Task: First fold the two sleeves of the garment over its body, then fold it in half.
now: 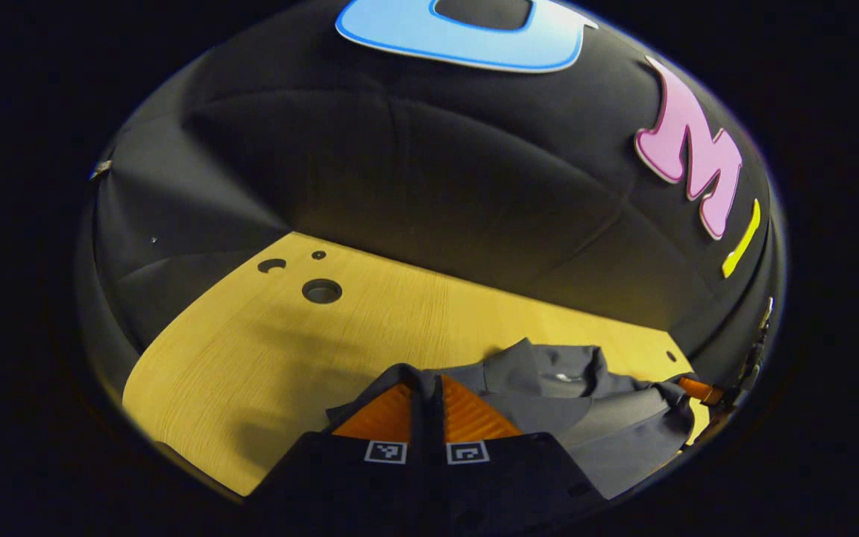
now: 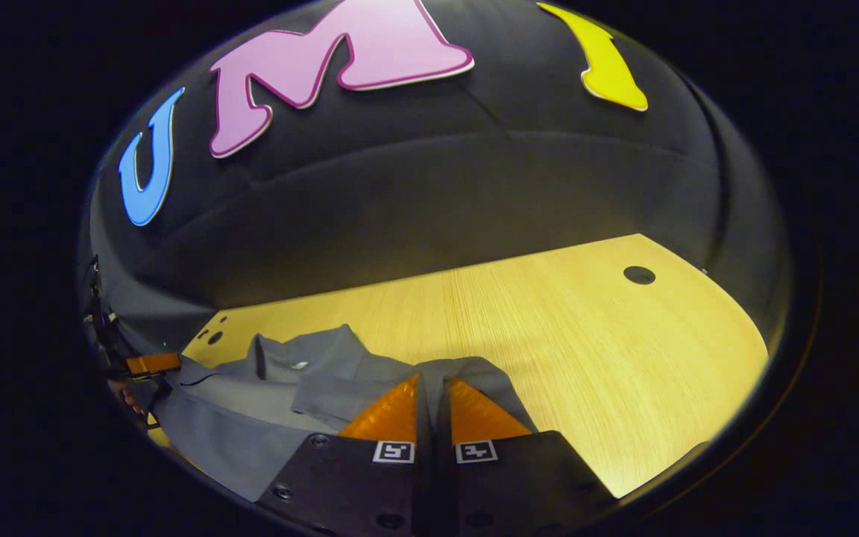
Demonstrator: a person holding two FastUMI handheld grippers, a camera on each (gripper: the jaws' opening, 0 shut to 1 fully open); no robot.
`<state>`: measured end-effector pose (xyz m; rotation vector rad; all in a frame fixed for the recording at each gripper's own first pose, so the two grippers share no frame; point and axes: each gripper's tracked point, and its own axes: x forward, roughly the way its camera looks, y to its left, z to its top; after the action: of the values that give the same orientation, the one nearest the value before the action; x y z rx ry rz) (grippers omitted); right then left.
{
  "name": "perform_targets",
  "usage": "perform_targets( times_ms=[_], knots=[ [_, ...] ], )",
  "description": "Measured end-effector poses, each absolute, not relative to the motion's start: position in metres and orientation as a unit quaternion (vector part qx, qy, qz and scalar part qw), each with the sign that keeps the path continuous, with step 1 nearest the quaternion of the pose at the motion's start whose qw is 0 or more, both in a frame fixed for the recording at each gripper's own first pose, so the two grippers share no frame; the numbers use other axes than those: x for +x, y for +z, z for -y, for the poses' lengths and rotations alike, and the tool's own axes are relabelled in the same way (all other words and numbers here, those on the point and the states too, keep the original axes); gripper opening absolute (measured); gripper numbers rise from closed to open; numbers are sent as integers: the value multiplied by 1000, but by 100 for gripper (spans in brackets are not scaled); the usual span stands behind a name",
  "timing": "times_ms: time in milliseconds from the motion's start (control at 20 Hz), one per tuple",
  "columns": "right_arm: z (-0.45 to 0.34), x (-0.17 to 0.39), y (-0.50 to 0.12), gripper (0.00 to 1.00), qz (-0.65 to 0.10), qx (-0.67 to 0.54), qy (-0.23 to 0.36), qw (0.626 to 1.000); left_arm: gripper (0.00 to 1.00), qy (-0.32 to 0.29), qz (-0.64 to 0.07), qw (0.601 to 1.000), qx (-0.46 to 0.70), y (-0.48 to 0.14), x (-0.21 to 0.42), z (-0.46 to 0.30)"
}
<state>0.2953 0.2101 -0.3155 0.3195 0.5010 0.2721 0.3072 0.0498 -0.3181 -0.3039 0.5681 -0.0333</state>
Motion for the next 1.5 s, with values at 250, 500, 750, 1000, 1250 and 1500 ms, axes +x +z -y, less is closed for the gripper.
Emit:
perform_targets(
  times_ms=[250,500,750,1000,1250,1500],
  knots=[
    [-212,302,-341,5,-269,163,133,940,5,-4,-299,946,-125,-344,317,-48],
    [-210,302,-353,16,-296,179,126,930,16,6,-324,939,-113,-361,314,-45],
    [-210,293,-344,55,-301,178,137,927,62,18,-319,944,-84,-350,305,-48],
    [-196,277,-320,90,-287,158,127,936,87,-1,-301,952,-58,-323,285,-34],
    [-182,258,-270,90,-250,154,134,947,90,-23,-271,961,-45,-280,267,-18],
    [-176,218,-220,90,-216,143,154,953,89,-37,-238,970,-42,-225,226,-6]
  ],
)
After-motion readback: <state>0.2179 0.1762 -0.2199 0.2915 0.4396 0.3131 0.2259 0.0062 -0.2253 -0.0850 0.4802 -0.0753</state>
